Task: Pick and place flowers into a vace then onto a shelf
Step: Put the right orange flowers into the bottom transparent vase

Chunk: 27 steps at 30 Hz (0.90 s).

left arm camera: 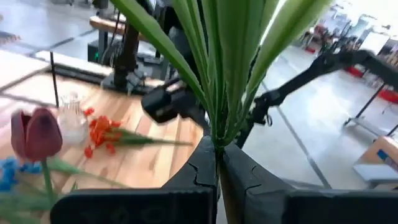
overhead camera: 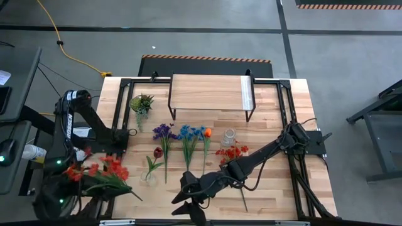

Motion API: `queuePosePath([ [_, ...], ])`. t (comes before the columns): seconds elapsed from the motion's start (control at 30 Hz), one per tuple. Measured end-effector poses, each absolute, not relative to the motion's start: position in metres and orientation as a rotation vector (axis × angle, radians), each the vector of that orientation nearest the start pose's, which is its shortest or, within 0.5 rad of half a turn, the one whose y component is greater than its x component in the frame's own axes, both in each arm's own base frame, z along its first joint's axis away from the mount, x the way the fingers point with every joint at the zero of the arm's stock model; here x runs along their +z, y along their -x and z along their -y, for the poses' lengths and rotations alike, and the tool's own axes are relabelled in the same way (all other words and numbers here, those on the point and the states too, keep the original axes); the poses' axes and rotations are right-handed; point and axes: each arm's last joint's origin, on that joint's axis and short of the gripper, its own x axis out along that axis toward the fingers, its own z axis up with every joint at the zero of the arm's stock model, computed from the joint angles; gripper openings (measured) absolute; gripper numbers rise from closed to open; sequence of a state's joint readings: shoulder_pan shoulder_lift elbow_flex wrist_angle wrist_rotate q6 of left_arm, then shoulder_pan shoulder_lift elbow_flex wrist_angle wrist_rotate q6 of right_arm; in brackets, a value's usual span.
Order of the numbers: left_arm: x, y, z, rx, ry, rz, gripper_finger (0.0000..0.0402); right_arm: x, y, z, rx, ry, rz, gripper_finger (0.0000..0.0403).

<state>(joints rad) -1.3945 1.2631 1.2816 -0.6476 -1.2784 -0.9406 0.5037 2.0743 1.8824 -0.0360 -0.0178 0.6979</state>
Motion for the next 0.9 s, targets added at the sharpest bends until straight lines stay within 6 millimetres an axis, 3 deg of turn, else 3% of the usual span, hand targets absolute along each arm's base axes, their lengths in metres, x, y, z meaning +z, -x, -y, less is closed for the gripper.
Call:
queuePosePath([
  [0.4, 0.340, -0.068, 0.223, 0.067, 0.259, -0.322, 0.0036, 0.324, -0.432, -0.237, 0.373, -0.618, -0.384, 0.0181],
  [0.9, 0.328, -0.064, 0.204, 0.174, 0.149, -0.368, 0.0036, 0.324, -0.437, -0.229, 0.317, -0.617, -0.363, 0.0181],
])
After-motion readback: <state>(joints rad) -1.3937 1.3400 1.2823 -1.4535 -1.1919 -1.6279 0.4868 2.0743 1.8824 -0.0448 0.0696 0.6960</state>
